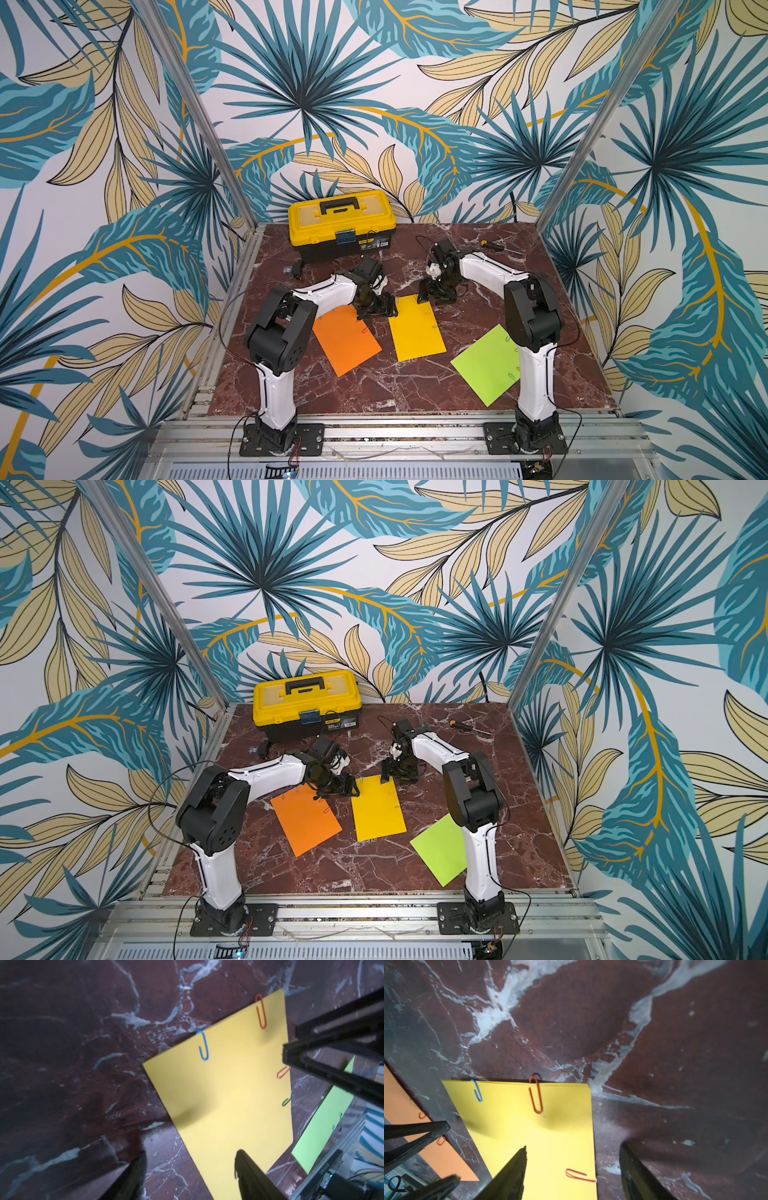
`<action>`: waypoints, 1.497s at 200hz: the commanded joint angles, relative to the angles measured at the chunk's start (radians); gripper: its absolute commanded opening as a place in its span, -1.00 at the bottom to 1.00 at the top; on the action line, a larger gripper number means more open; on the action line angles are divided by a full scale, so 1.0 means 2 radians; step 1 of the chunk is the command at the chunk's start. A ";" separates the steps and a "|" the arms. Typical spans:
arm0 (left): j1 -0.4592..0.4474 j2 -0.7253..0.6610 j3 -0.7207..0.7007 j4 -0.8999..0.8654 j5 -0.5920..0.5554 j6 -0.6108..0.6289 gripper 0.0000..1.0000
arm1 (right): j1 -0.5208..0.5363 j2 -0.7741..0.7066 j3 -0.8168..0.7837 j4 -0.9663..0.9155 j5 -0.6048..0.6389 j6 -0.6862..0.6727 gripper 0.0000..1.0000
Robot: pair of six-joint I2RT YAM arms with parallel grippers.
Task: Unclip the paperclips from the documents
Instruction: Pick up the document from the center of the board.
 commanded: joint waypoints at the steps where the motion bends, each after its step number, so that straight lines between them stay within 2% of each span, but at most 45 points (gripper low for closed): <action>1: -0.006 0.020 0.013 0.024 -0.022 -0.023 0.21 | 0.000 -0.002 -0.025 0.008 0.005 0.005 0.42; 82: -0.039 0.053 0.036 0.040 -0.080 -0.065 -0.06 | 0.000 -0.014 -0.057 0.029 0.000 0.012 0.41; 219: -0.042 0.074 0.045 0.041 -0.067 -0.059 -0.10 | 0.010 -0.036 -0.099 0.091 -0.047 0.030 0.48; 263: -0.044 0.074 0.042 0.042 -0.064 -0.059 -0.11 | 0.015 -0.040 -0.106 0.115 -0.057 0.044 0.42; 299: -0.045 0.072 0.040 0.043 -0.065 -0.059 -0.10 | 0.019 -0.038 -0.107 0.118 -0.057 0.045 0.28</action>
